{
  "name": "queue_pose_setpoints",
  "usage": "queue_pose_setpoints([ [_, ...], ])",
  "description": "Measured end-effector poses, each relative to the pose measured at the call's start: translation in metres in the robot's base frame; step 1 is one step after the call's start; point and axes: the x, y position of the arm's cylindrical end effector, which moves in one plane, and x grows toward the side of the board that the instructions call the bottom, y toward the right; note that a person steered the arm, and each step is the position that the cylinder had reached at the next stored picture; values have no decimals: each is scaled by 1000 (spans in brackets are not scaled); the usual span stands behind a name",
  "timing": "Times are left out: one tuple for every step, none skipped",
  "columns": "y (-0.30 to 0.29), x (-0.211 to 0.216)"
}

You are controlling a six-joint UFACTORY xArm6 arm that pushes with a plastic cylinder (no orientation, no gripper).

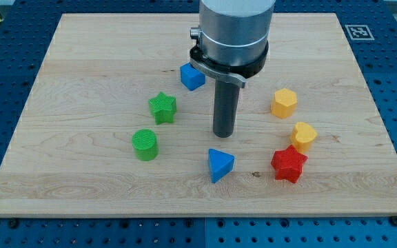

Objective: Slide the blue triangle to the bottom center

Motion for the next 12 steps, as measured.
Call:
queue_pose_setpoints([
  [0,10],
  [0,20],
  [0,23],
  [0,24],
  [0,36],
  [0,42],
  [0,42],
  [0,42],
  [0,43],
  [0,50],
  [0,52],
  [0,52],
])
